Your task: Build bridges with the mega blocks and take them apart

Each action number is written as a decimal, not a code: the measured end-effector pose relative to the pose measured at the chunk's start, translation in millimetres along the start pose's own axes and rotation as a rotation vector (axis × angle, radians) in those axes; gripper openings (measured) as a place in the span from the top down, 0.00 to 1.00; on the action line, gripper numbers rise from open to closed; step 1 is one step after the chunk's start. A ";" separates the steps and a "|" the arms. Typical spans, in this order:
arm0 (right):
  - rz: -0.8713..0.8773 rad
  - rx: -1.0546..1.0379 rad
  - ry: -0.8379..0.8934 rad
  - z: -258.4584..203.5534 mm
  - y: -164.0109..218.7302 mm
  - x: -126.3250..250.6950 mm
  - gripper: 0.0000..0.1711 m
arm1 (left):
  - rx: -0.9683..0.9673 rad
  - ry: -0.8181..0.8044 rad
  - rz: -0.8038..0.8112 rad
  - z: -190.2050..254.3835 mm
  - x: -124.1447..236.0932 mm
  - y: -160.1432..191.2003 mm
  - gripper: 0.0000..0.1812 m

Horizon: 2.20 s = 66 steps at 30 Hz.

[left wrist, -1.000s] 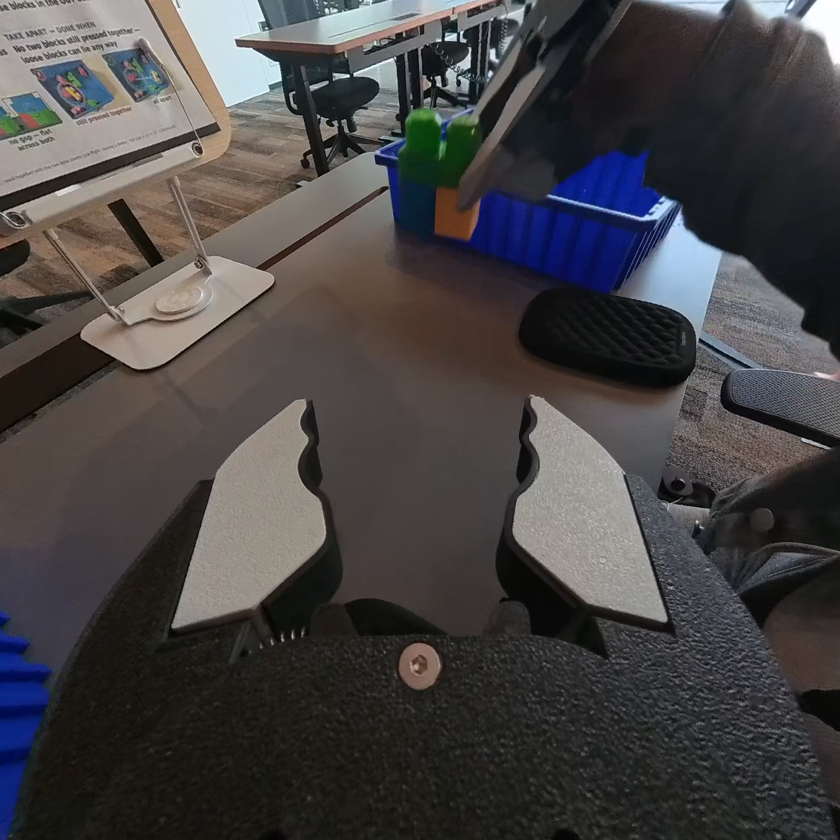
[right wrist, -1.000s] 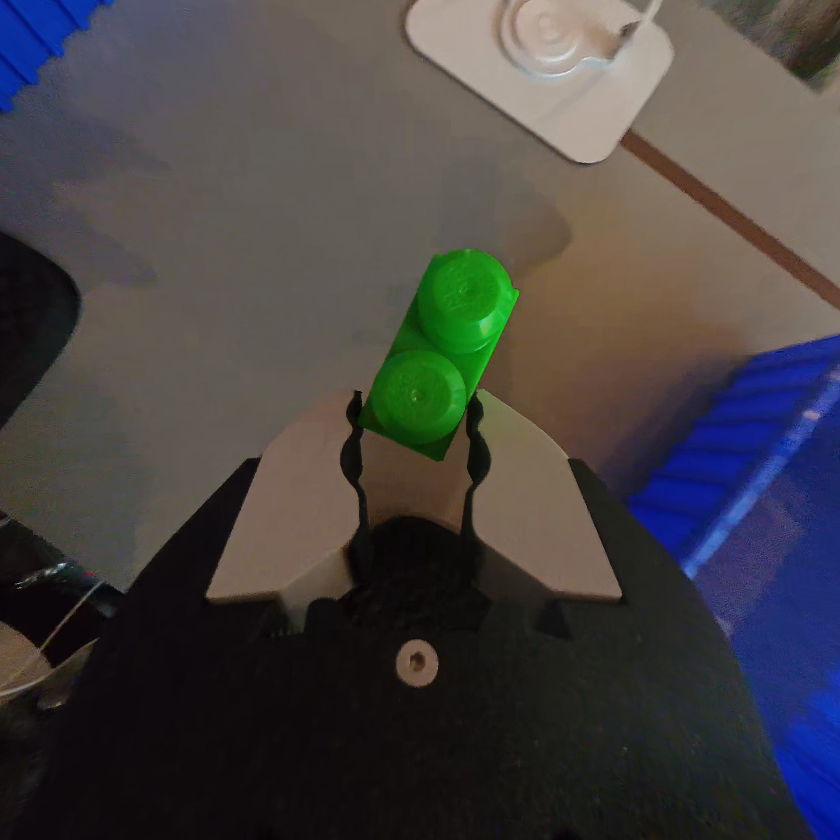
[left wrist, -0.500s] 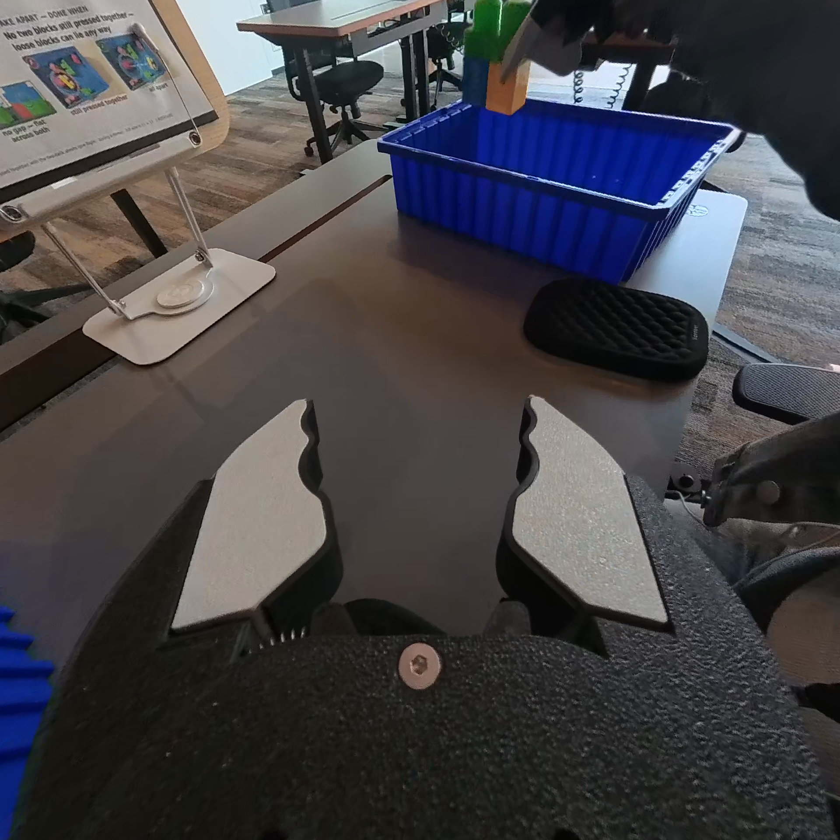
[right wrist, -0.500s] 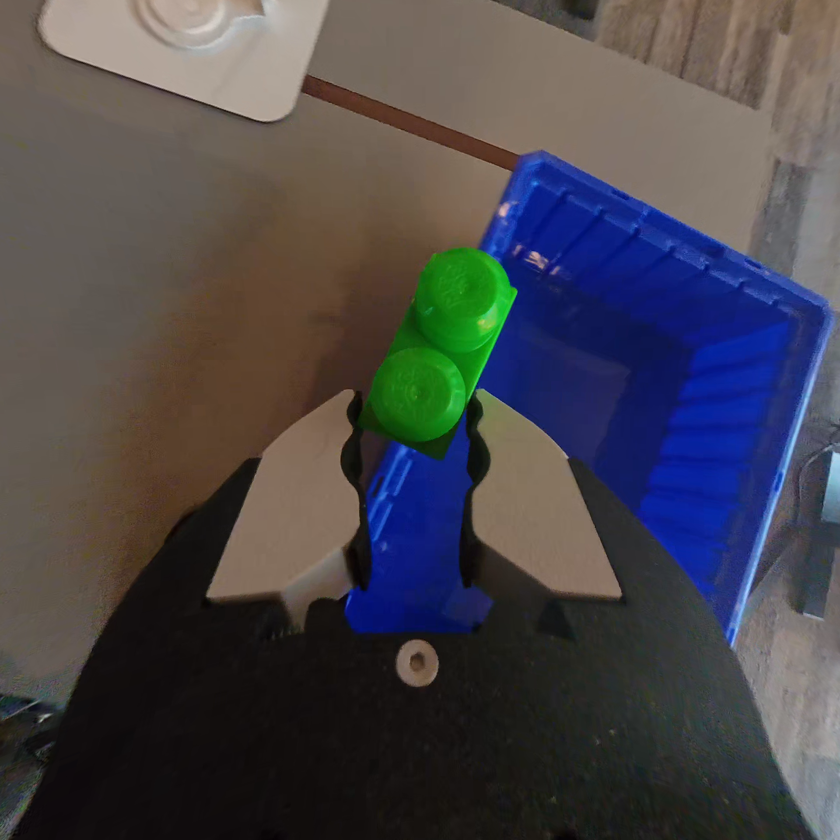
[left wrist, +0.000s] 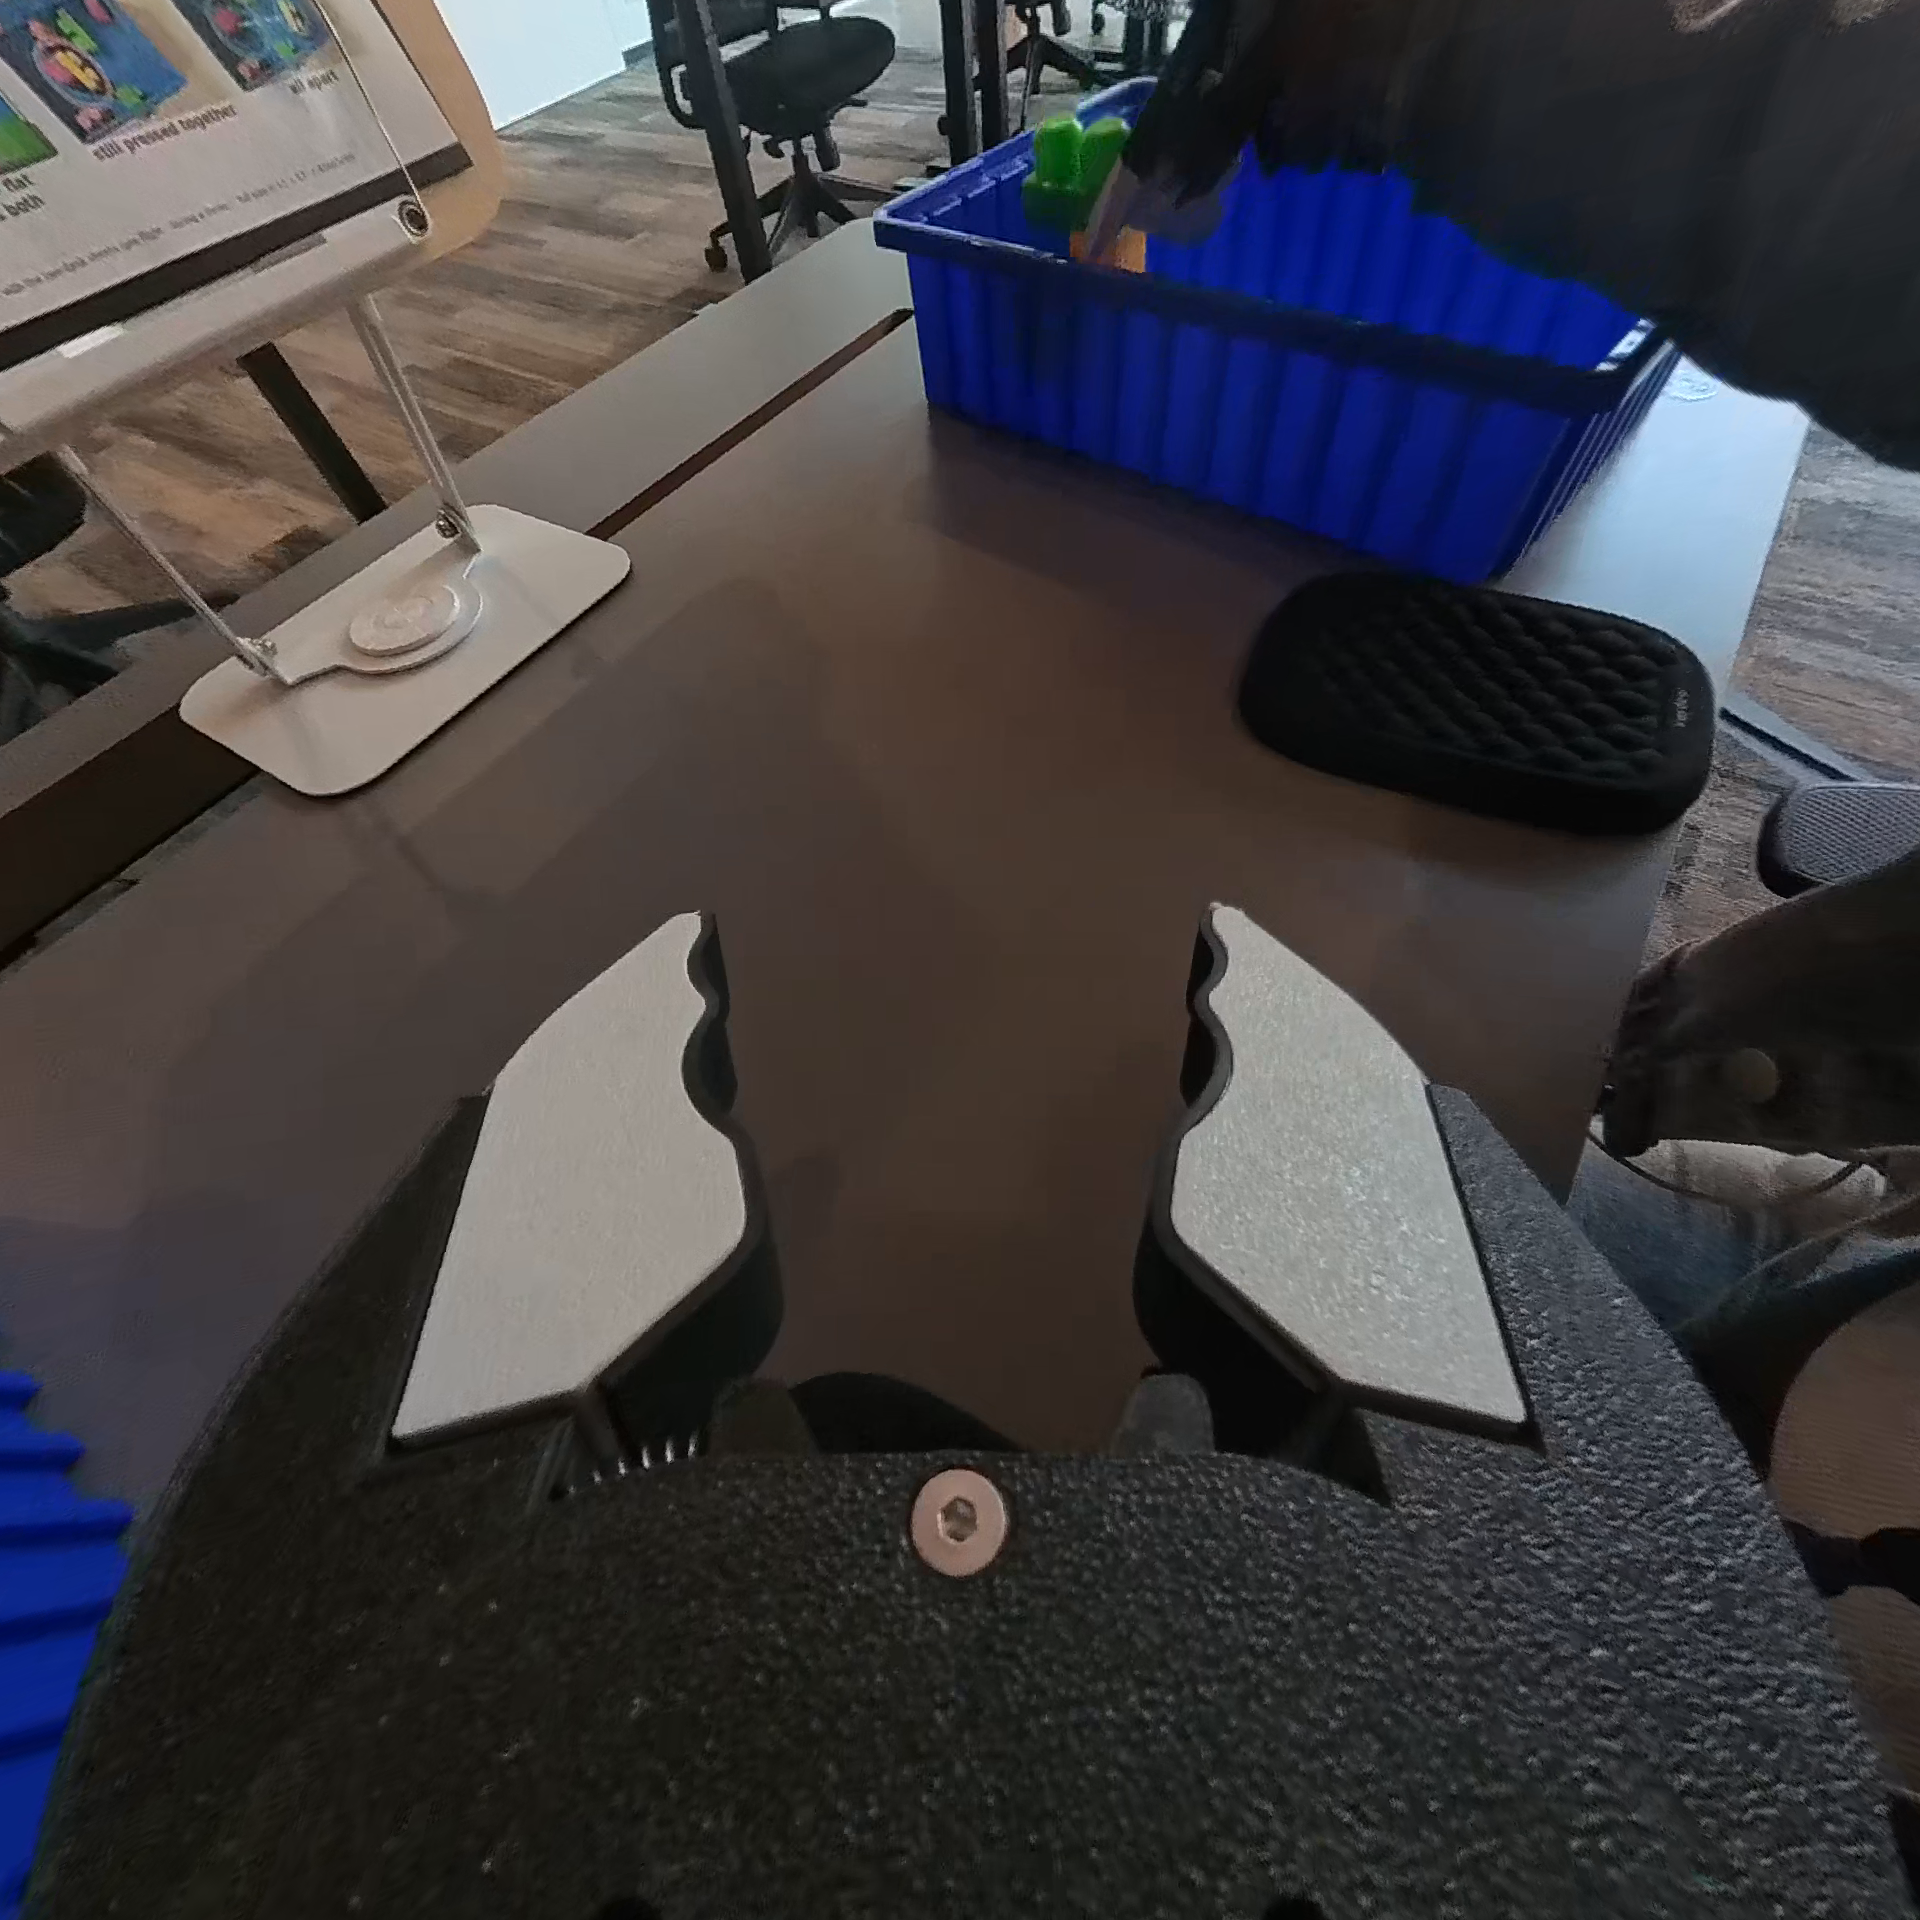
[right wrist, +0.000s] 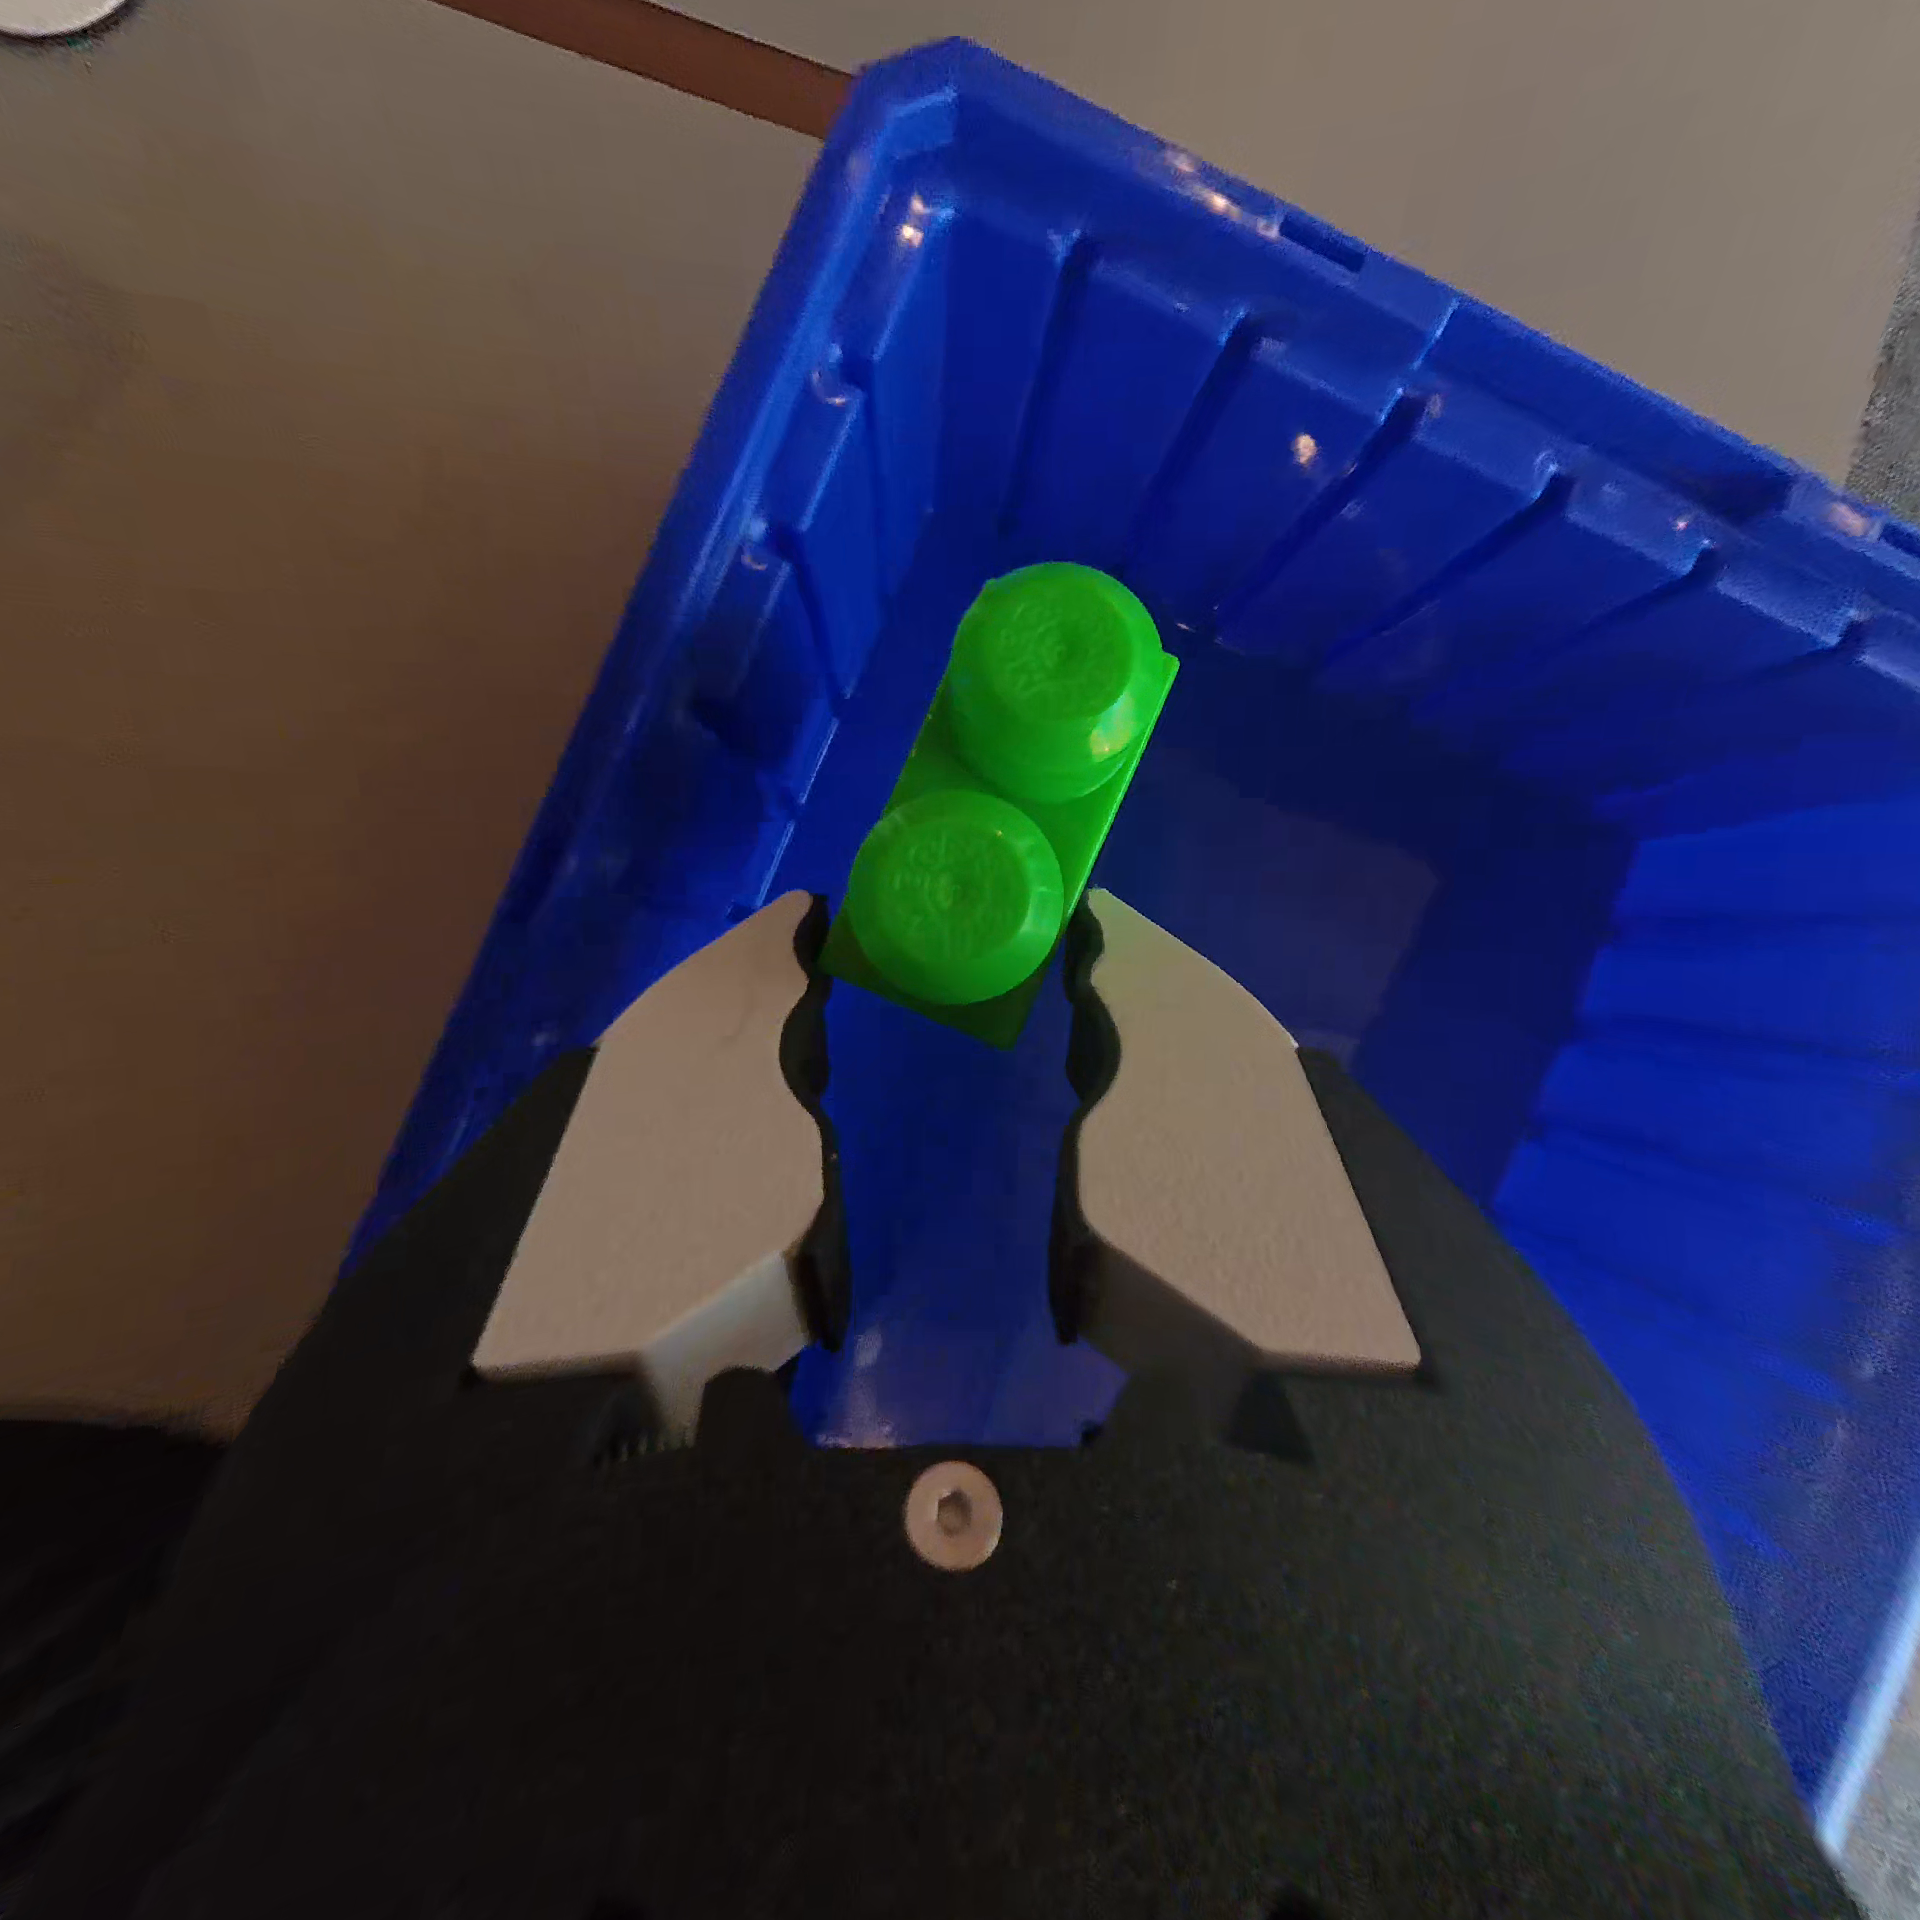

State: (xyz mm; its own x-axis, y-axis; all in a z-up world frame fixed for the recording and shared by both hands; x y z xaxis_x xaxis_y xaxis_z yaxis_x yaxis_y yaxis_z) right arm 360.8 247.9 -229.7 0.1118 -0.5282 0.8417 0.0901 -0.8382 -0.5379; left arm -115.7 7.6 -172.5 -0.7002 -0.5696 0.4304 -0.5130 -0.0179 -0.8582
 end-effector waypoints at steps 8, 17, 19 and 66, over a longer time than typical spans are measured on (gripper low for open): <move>0.017 -0.012 -0.013 10.2 -3.5 -40.4 0.75 | -0.007 -0.011 -0.031 -1.6 -7.8 4.4 0.53; -0.008 0.005 0.013 12.0 -3.9 -59.4 0.75 | -0.003 -0.025 -0.018 -4.5 -4.7 3.2 0.53; -0.016 0.025 0.022 10.7 -3.0 -62.0 0.75 | -0.002 -0.026 -0.019 -4.6 -4.5 3.6 0.53; 0.380 0.084 0.171 -132.2 -11.9 177.8 0.20 | 0.212 -0.330 -0.067 -90.2 53.0 -27.2 0.49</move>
State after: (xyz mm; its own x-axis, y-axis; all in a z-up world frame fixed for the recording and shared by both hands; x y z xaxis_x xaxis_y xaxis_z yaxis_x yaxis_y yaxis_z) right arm 248.8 146.0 -67.5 -0.0123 -0.8181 0.5749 0.1552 -0.5695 -0.8072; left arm -183.6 52.0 -101.1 -0.4534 -0.7944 0.4041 -0.4144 -0.2134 -0.8847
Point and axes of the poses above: each gripper's, where its closed fingertips meet, x back along the fingers, y out of its underside, z = x × y across the jaws, the point moved 4 cm from there along x, back along the fingers, and after that the axes turned 12 degrees about -x, right-handed, at the moved point
